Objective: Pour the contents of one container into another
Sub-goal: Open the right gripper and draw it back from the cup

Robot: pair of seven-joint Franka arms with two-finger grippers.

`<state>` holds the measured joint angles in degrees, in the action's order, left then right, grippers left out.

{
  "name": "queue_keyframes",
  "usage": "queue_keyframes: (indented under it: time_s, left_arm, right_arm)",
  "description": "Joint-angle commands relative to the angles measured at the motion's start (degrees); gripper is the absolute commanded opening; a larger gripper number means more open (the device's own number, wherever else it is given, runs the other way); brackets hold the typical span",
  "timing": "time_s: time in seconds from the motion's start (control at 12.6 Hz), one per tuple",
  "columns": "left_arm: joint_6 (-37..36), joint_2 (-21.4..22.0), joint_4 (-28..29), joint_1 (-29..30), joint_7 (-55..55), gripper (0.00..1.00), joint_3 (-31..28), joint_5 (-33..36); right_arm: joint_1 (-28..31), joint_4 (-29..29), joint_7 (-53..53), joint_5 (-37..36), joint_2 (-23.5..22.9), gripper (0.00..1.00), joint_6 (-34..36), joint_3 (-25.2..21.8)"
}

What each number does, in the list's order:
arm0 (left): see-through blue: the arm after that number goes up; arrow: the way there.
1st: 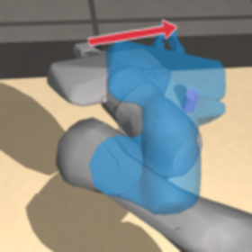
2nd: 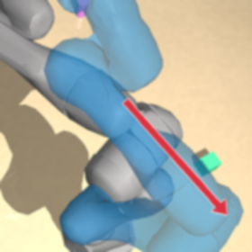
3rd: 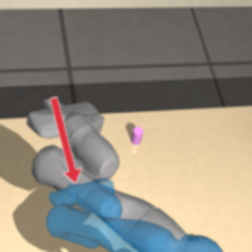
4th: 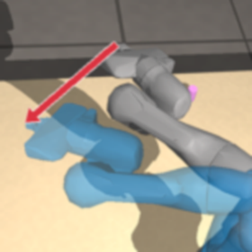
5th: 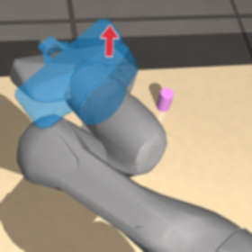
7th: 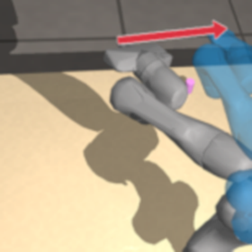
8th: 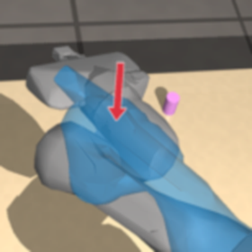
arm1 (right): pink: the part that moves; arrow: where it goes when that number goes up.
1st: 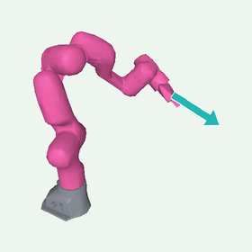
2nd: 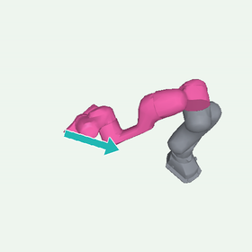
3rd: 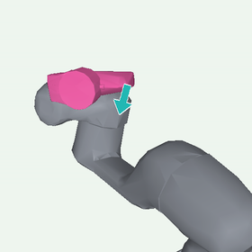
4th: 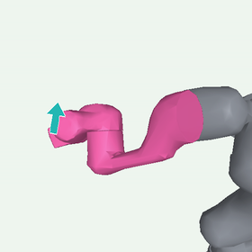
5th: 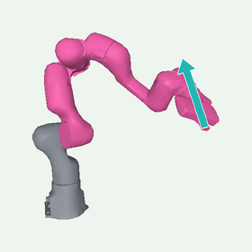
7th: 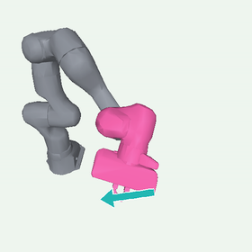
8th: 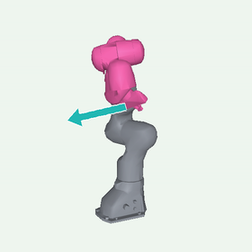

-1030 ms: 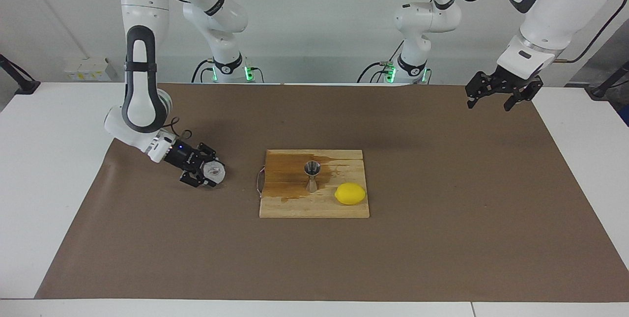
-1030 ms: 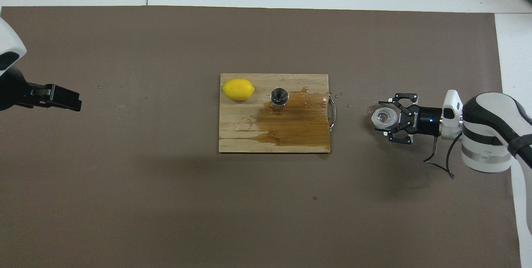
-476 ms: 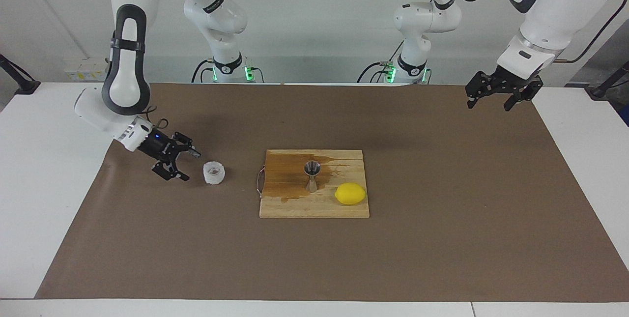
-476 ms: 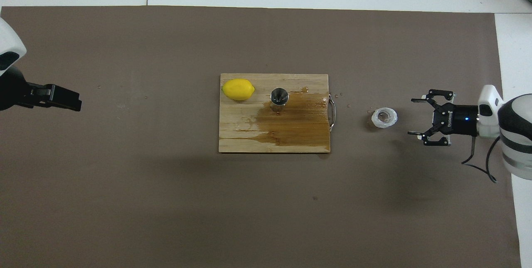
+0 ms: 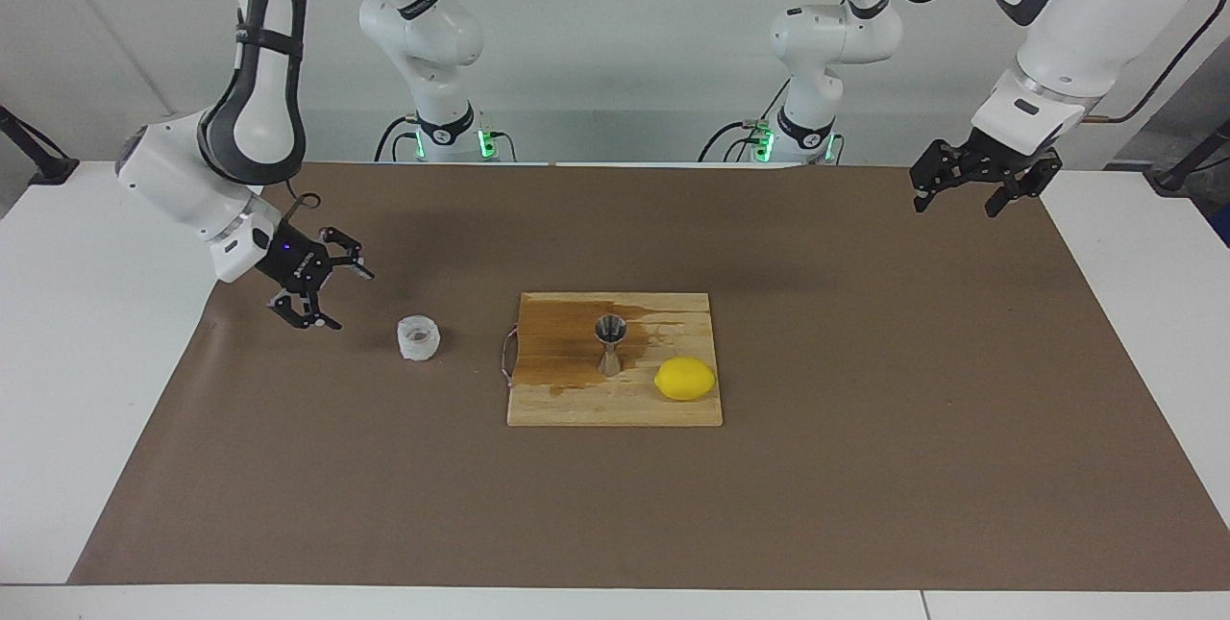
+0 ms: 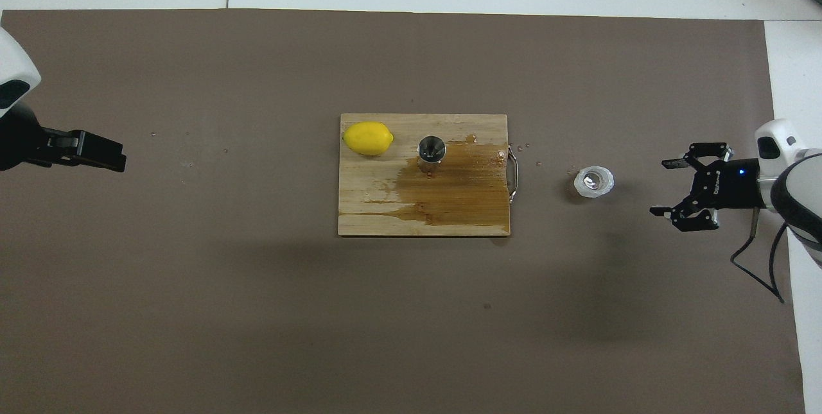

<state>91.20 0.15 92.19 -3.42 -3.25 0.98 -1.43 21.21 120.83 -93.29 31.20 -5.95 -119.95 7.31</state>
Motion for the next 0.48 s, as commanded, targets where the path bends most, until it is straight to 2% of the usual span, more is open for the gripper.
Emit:
queue_keyframes:
  time_s: [0.0, 0.4]
  left_arm:
    - [-0.32, 1.17, 0.88, 0.52, -0.18, 1.00, 0.16, -0.50]
    - [-0.41, 1.17, 0.88, 0.52, -0.18, 1.00, 0.16, -0.50]
  right_arm:
    - [-1.78, -0.51, 17.11, -8.75, 1.46, 1.00, 0.33, 0.25]
    - [-11.26, -1.74, 56.83, -26.34, 5.15, 1.00, 1.81, 0.25]
